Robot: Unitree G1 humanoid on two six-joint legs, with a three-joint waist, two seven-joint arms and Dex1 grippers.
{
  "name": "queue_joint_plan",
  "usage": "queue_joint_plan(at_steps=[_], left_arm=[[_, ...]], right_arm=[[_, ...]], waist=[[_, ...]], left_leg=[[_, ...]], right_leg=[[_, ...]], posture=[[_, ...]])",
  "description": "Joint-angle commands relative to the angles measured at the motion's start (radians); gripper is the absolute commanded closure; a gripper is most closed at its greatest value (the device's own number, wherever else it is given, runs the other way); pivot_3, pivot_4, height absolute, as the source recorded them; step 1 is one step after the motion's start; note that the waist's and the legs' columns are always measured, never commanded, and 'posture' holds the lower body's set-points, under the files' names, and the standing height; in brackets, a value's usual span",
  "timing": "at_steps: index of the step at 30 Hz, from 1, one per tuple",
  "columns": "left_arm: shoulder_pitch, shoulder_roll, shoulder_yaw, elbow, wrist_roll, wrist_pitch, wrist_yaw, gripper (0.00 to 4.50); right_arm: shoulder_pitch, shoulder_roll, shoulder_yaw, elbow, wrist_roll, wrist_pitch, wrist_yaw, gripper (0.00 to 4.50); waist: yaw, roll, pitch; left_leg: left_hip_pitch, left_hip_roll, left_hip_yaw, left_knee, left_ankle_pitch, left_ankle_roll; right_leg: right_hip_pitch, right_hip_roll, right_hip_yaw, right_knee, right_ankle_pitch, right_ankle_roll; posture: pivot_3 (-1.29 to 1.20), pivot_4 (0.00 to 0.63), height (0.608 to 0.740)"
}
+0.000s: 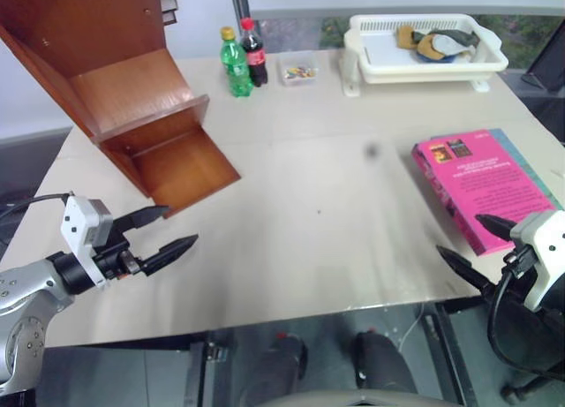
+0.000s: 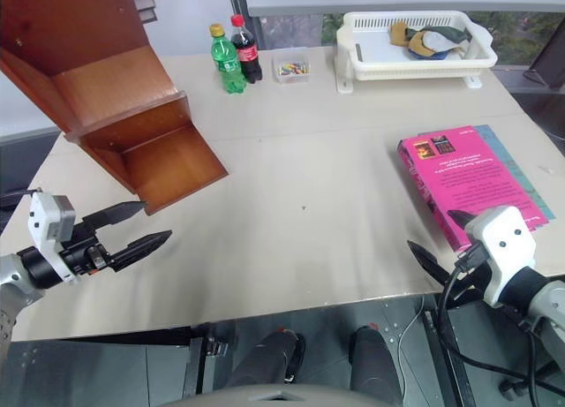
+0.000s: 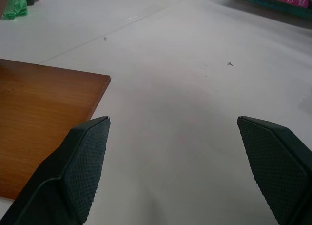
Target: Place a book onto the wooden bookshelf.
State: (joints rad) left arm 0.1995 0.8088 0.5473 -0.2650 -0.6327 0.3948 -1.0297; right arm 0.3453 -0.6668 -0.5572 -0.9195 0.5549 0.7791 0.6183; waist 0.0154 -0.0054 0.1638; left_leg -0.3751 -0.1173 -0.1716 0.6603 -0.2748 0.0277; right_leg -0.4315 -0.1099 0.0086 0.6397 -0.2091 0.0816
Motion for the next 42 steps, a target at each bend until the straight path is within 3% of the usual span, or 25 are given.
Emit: queue_joint_plan(at_steps=[1,9,12,18,21,27,36,40,42], left_arm=[[-0.026,0.014,0.012,-0.024,-0.019,-0.005,-0.005,0.0],[-0.106,-0.001,-0.082,-0.061,-0.059,0.038,-0.001,0.0],[-0.129,0.002,-0.126,-0.091,-0.074,0.044,-0.028,0.0],[-0.19,-0.001,-0.236,-0.158,-0.103,0.069,-0.061,0.0],[-0.226,-0.03,-0.277,-0.194,-0.149,0.097,-0.047,0.0],[-0.297,-0.073,-0.348,-0.228,-0.133,0.102,0.017,0.0],[-0.342,-0.076,-0.386,-0.249,-0.149,0.115,0.034,0.0],[-0.32,-0.079,-0.383,-0.275,-0.151,0.116,0.049,0.0],[-0.295,-0.085,-0.369,-0.296,-0.157,0.118,0.072,0.0]], right_arm=[[-0.028,-0.017,0.009,-0.005,0.012,-0.001,-0.019,0.07],[-0.101,-0.01,0.07,-0.01,0.042,0.029,-0.085,0.07],[-0.159,-0.001,0.072,0.051,0.007,0.064,-0.172,0.07],[-0.276,0.053,-0.076,0.254,-0.08,0.109,-0.371,0.07],[-0.296,0.035,-0.164,0.373,-0.112,0.057,-0.381,0.79],[-0.369,-0.052,-0.091,0.578,-0.212,-0.031,-0.366,3.47],[-0.59,-0.195,0.098,1.087,-0.357,-0.176,-0.3,3.47],[-0.66,-0.22,0.162,1.206,-0.357,-0.23,-0.199,4.44],[-0.688,-0.225,0.199,1.206,-0.363,-0.225,-0.17,4.44]], waist=[[0.0,0.0,0.0],[-0.002,0.0,0.0],[-0.001,-0.001,0.0],[0.003,-0.001,0.001],[0.001,-0.001,0.0],[-0.009,0.0,0.0],[-0.017,0.0,0.001],[-0.027,0.0,0.001],[-0.03,0.0,0.001]], left_leg=[[0.0,0.0,0.0,0.0,0.0,0.0],[0.0,0.0,0.0,0.0,0.0,0.0],[0.0,0.0,0.001,0.0,0.0,0.0],[-0.001,-0.001,0.002,0.0,0.001,-0.002],[-0.001,-0.001,0.002,0.0,0.002,-0.003],[0.002,0.001,0.009,-0.001,0.001,-0.003],[0.009,0.002,0.02,-0.002,-0.001,0.001],[0.01,0.002,0.024,-0.004,-0.001,0.002],[0.011,0.003,0.025,-0.007,-0.002,0.003]], right_leg=[[0.0,0.0,0.0,0.0,0.0,0.0],[0.0,0.001,0.001,0.0,0.0,0.0],[-0.001,0.001,0.002,0.0,0.0,0.0],[-0.001,0.001,0.003,-0.001,0.001,0.0],[-0.001,0.001,0.004,-0.001,0.0,0.0],[-0.002,0.002,0.009,0.0,0.001,0.0],[0.002,0.003,0.017,0.001,0.001,0.0],[0.001,0.003,0.021,-0.001,0.001,0.0],[0.001,0.003,0.022,-0.002,0.001,0.0]], posture=[[0.0,0.15,0.74],[0.0,0.15,0.74],[0.0,0.15,0.74],[0.0,0.15,0.74],[0.0,0.15,0.74],[0.0,0.15,0.74],[0.0,0.15,0.74],[0.0,0.15,0.74],[0.0,0.15,0.74]])
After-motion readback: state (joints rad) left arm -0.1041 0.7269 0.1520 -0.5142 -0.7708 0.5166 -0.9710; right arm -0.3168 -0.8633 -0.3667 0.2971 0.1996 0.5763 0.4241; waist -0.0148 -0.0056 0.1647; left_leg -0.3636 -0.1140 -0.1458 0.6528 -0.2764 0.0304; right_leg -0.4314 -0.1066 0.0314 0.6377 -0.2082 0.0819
